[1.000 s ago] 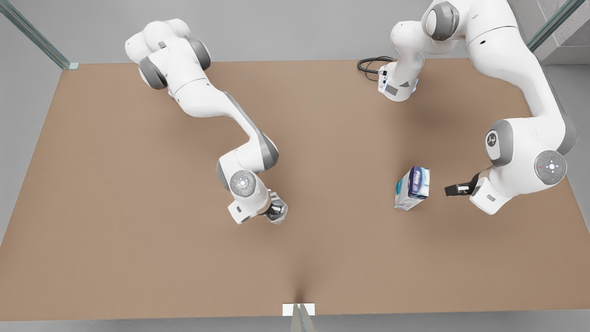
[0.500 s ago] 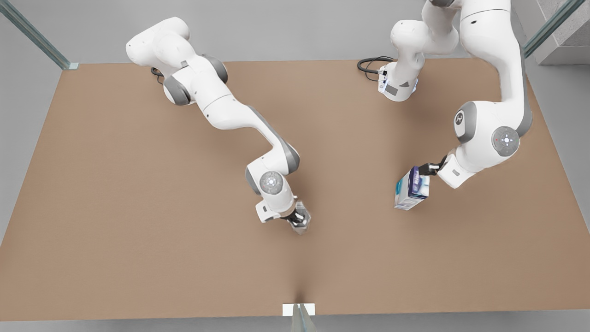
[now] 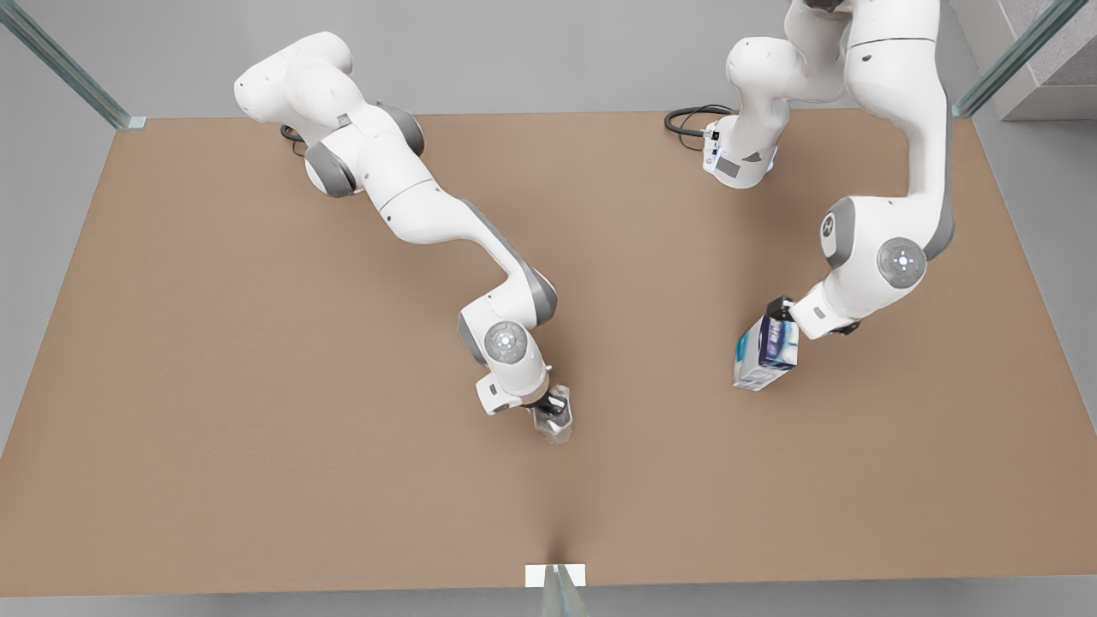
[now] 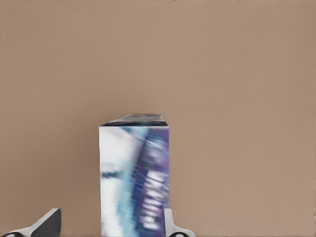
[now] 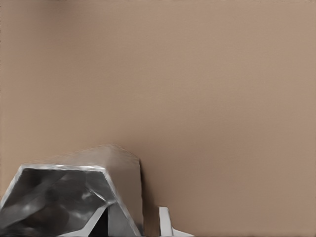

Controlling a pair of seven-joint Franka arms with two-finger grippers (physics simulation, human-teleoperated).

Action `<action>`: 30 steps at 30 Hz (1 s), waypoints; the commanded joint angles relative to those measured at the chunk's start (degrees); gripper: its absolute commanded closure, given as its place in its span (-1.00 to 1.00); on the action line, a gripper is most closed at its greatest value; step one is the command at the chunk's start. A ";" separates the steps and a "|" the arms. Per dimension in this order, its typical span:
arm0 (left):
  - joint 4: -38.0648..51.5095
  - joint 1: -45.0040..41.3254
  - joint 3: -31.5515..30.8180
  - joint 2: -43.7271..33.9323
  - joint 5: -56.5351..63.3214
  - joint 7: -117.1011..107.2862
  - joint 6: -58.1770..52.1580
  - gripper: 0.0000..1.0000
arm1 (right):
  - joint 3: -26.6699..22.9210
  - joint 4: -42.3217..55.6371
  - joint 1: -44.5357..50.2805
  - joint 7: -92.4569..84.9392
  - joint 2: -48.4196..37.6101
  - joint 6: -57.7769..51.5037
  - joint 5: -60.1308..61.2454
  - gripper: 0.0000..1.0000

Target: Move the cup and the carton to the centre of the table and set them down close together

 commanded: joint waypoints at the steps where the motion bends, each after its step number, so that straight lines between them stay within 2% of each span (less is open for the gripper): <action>1: 0.00 0.01 0.00 0.01 -2.15 -0.01 0.07 -1.00 | 0.00 0.00 0.04 0.00 -0.01 0.00 0.00 -0.98; 11: 0.09 -0.07 -0.70 4.49 -2.15 -0.89 3.41 -0.97 | 0.61 0.35 -0.23 -2.11 -1.15 -0.35 0.44 -1.00; 12: 0.09 -0.07 -0.70 4.49 -2.15 -0.89 3.41 -0.39 | 0.53 0.27 -2.51 -5.71 -5.10 -3.42 6.85 -1.00; 14: 0.00 -0.07 -0.70 4.49 -2.15 -0.89 3.41 -0.16 | 0.61 -0.09 -7.86 -13.34 -12.83 -13.07 7.65 -1.00; 15: 0.00 -0.07 -0.70 4.58 -2.15 -0.89 3.41 -0.09 | 0.61 -2.62 -15.41 -23.79 -19.85 -24.15 8.61 -1.00; 16: 0.00 -0.07 -0.70 4.58 -2.15 -0.89 3.41 -0.06 | 0.61 -11.59 -23.94 -33.22 -29.96 -29.09 8.70 -1.00; 17: 0.00 -0.07 -0.79 4.93 -2.15 -0.81 3.41 -0.06 | 0.61 -15.20 -31.33 -35.50 -37.97 -34.09 4.68 -1.00; 18: 0.00 0.01 -0.79 5.02 -2.15 -0.81 3.41 -0.06 | 3.42 -19.15 -36.51 -41.22 -46.58 -36.91 -4.38 -1.00; 19: 0.00 -0.07 -0.70 5.28 -2.15 -0.81 3.41 -0.06 | 7.91 -25.39 -42.06 -40.96 -53.26 -38.40 -6.76 -1.00; 20: 0.00 -0.07 -0.79 5.28 -2.15 -0.81 3.41 -0.06 | 7.73 -32.59 -42.50 -40.70 -57.49 -43.32 -8.00 -1.00; 21: 0.00 -0.07 -0.79 5.28 -2.15 -0.89 3.24 -0.06 | 7.65 -37.53 -42.59 -41.31 -59.51 -40.78 -8.17 -1.00; 24: 0.26 -0.34 -1.23 3.17 -2.15 -3.53 0.25 -0.06 | 7.56 -34.45 -42.76 -45.18 -59.51 -39.02 -9.40 -1.00; 28: 1.93 -0.25 -6.32 0.18 -2.15 -11.61 -4.93 -0.06 | 6.94 -27.77 -44.17 -44.83 -58.90 -39.11 -9.31 -1.00; 30: 5.09 -0.25 -13.00 0.18 -2.23 -20.75 -7.04 -0.07 | 7.21 -27.68 -43.38 -45.00 -58.90 -39.02 -9.23 -1.00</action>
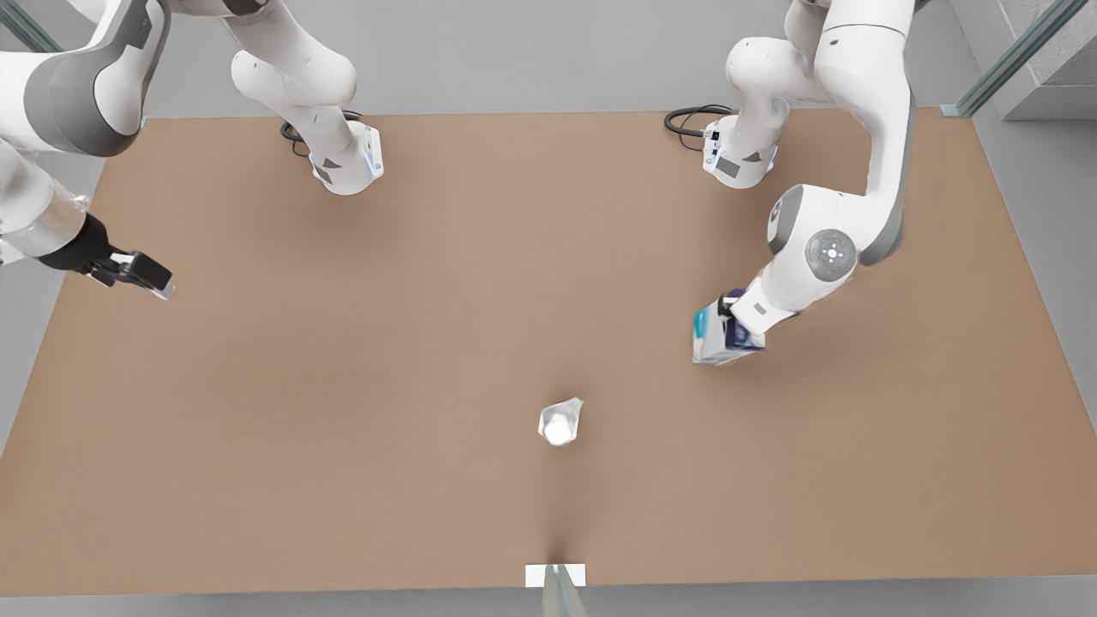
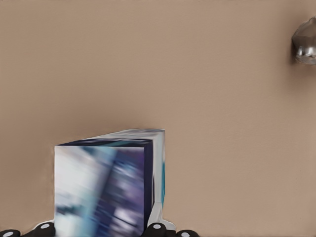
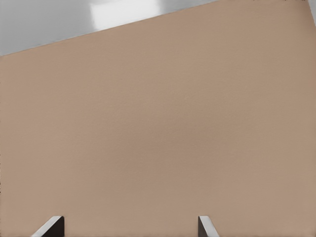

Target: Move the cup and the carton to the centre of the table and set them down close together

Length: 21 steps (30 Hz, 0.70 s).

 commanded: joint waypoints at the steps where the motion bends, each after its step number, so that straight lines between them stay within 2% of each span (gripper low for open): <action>1: 0.71 0.00 -1.26 0.05 -2.81 -1.65 -0.51 -0.07 | 0.05 -0.06 1.18 0.07 0.08 -0.01 0.01 -1.00; 4: 4.57 0.00 -13.22 0.84 -2.81 -18.44 -0.51 -0.07 | 0.14 -0.58 2.76 0.60 0.09 -0.97 -0.34 -1.00; 7: 10.90 -0.09 -18.05 6.37 -2.37 -25.82 -0.25 -0.07 | 0.05 -0.58 3.03 0.78 0.17 -1.76 -0.26 -1.00; 12: 16.70 -0.18 -21.30 14.90 2.29 -29.78 1.59 -0.08 | 0.05 -0.58 2.94 0.87 0.26 -1.77 -0.17 -1.00; 18: 17.58 -0.35 -22.44 18.42 5.63 -32.85 5.64 -0.09 | 0.05 -0.67 2.67 0.78 0.52 -1.85 -0.08 -1.00; 21: 19.69 -3.34 -21.92 20.44 6.16 -34.09 5.73 -0.12 | 0.05 -0.67 2.41 0.52 0.70 -1.85 0.10 -1.00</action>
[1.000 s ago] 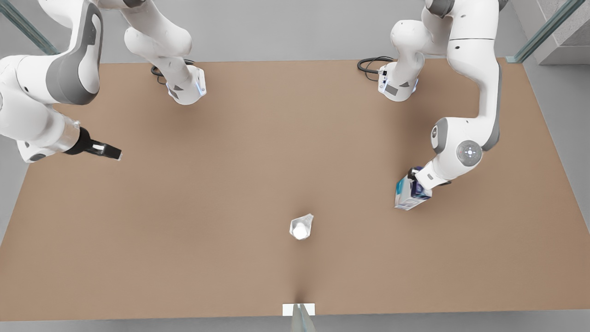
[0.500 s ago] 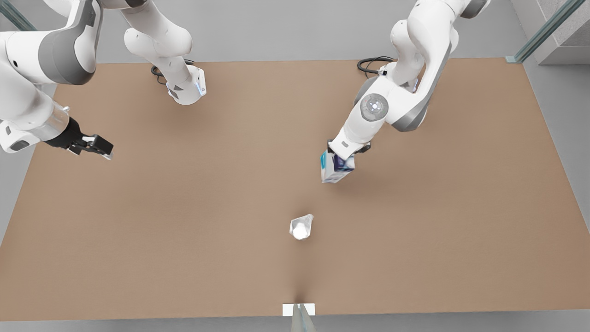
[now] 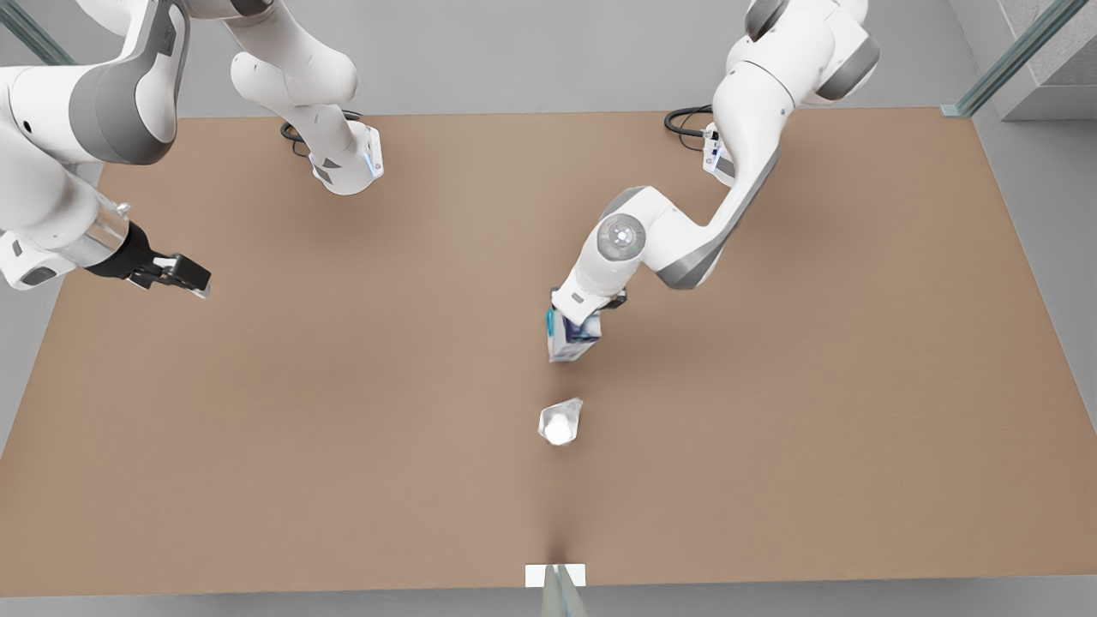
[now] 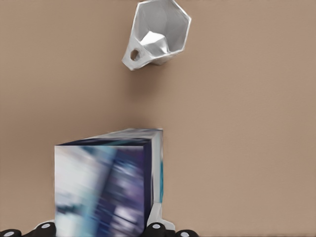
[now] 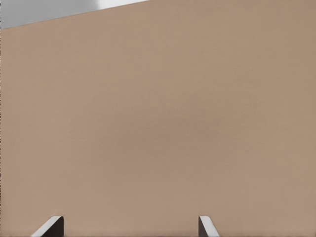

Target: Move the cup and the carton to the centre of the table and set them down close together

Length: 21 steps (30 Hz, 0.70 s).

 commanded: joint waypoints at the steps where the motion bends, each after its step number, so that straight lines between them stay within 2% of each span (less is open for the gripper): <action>1: -0.01 -0.01 0.01 0.17 -0.87 0.07 0.01 -0.41 | 0.00 0.00 -0.09 0.00 0.04 0.00 0.02 -1.00; 2: -0.01 -0.01 0.01 0.17 -0.95 0.16 0.01 -0.58 | 0.00 0.09 -0.09 0.00 -0.04 0.00 0.11 -1.00; 3: -0.01 -0.01 0.01 0.17 -0.87 0.16 0.01 -0.85 | 0.00 0.09 0.00 0.00 -0.04 0.00 0.11 -1.00; 4: -0.01 -0.01 0.01 0.26 -0.78 0.16 0.01 -1.00 | 0.00 0.09 0.00 0.00 0.04 0.00 0.11 -1.00; 13: 0.17 -0.71 0.01 0.44 -0.87 0.25 -0.07 -1.00 | 0.00 0.26 0.00 0.00 0.22 0.00 0.19 -1.00; 17: 5.17 -0.27 0.18 -0.35 -0.87 0.86 -7.36 -1.00 | 0.00 0.35 0.18 0.00 0.31 0.00 0.20 -1.00; 19: 9.57 4.73 0.71 -0.35 -0.69 7.10 -14.75 -1.00 | 0.00 0.35 0.35 0.17 0.40 0.00 0.19 -1.00; 21: 11.59 14.05 0.71 -0.35 -0.69 19.48 -19.58 -1.00 | 0.00 0.35 0.62 0.35 0.40 0.00 0.19 -1.00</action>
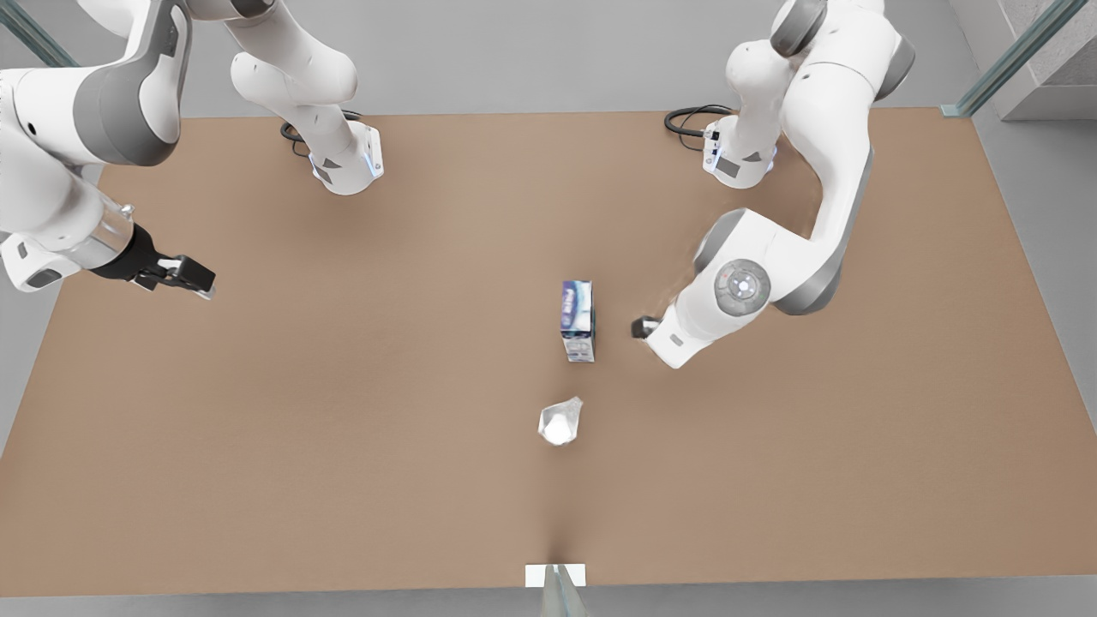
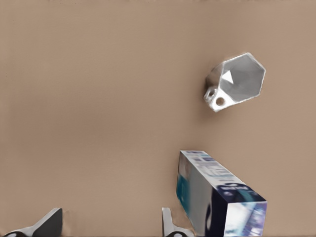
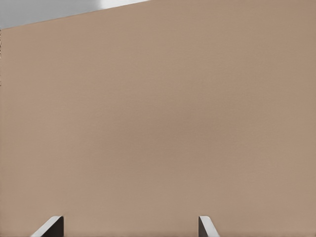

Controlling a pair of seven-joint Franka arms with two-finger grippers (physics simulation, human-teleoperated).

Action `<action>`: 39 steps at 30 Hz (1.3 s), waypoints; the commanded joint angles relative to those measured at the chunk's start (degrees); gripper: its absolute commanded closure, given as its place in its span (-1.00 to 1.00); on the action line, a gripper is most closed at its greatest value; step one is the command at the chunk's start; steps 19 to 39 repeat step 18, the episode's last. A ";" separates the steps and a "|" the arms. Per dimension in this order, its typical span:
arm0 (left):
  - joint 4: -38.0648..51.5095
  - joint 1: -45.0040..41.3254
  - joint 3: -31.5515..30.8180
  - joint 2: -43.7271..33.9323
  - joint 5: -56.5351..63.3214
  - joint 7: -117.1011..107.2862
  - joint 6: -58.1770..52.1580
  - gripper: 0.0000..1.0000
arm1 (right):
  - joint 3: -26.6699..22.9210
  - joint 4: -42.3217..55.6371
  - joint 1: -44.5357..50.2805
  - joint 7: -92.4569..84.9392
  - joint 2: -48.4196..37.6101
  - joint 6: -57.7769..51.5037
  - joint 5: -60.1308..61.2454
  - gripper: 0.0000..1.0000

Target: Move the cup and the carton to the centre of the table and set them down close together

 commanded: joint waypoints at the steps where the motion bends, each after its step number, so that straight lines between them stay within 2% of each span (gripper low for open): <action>1: 0.01 1.38 0.00 -0.25 0.15 1.88 -0.32 -1.00 | 0.00 0.00 -0.10 -0.01 0.00 0.00 -0.01 -1.00; 2: 0.98 5.25 0.00 -0.34 1.73 9.00 -2.25 -1.00 | 0.00 0.00 -0.18 -0.01 -0.09 0.00 -0.10 -1.00; 4: 4.76 7.71 0.00 -2.71 8.06 12.34 -6.82 -1.00 | 0.00 -0.09 -0.18 -0.10 -0.18 0.00 -0.45 -1.00; 5: 4.23 7.28 2.28 -6.49 7.71 12.78 -7.35 -1.00 | 0.00 0.09 -0.27 -1.06 -0.18 -0.79 -0.45 -1.00; 7: 2.57 1.48 10.02 -12.20 5.26 12.87 -7.35 -1.00 | 0.09 -0.17 -0.18 -15.57 -0.27 -1.49 -2.73 -1.00; 9: 1.07 1.30 10.64 -14.14 4.99 12.78 -7.35 -1.00 | 0.00 0.44 -0.27 -15.04 -0.09 -1.41 -2.03 -1.00; 39: 1.07 1.21 10.64 -14.05 4.11 12.61 -7.70 -1.00 | 0.00 0.26 -0.10 -15.13 -0.09 -1.85 -2.12 -1.00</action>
